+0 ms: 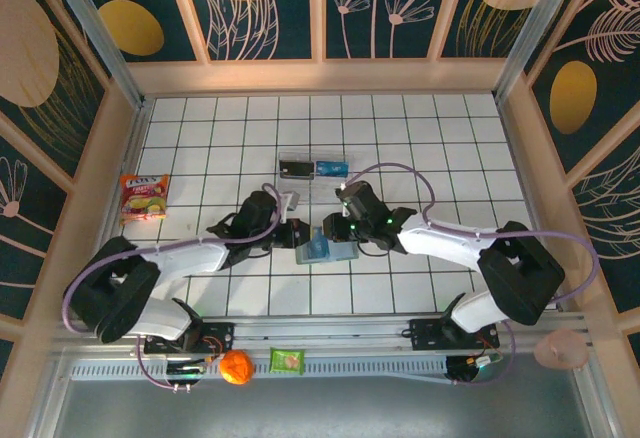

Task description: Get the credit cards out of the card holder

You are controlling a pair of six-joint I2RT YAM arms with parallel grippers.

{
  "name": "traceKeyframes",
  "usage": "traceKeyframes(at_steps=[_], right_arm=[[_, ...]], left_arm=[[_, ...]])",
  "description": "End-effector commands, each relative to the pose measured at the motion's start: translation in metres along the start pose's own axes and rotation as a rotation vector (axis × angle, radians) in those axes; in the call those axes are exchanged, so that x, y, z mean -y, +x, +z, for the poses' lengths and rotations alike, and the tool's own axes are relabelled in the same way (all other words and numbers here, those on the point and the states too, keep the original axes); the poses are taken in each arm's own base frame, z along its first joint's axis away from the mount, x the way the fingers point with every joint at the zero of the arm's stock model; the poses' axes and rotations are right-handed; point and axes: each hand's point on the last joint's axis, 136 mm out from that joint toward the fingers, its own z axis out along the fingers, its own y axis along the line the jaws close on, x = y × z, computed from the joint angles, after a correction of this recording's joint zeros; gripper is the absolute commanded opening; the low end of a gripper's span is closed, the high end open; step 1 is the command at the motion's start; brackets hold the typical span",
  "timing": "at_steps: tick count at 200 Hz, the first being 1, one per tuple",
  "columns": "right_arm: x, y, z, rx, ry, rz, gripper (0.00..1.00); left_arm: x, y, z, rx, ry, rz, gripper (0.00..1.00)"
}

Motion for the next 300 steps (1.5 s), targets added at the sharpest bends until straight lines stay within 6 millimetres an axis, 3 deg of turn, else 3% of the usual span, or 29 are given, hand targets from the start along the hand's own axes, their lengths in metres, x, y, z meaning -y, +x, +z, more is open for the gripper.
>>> traceKeyframes(at_steps=[1,94,132,213,300], right_arm=[[-0.003,0.004,-0.002,-0.016,-0.045,-0.001,0.24],[0.002,0.020,0.011,-0.076,-0.056,0.050,0.26],[0.005,0.019,0.017,-0.085,-0.063,0.077,0.26],[0.007,0.021,0.025,-0.109,-0.088,0.108,0.28],[0.019,0.028,0.034,-0.141,-0.058,0.172,0.28]], left_arm=[[-0.009,0.003,0.010,-0.014,-0.034,0.009,0.00],[-0.051,0.015,0.018,-0.047,-0.208,0.012,0.00],[-0.050,0.015,0.015,-0.036,-0.203,0.019,0.00],[-0.076,0.032,0.018,-0.080,-0.281,0.006,0.00],[-0.077,0.037,0.016,-0.078,-0.274,0.009,0.00]])
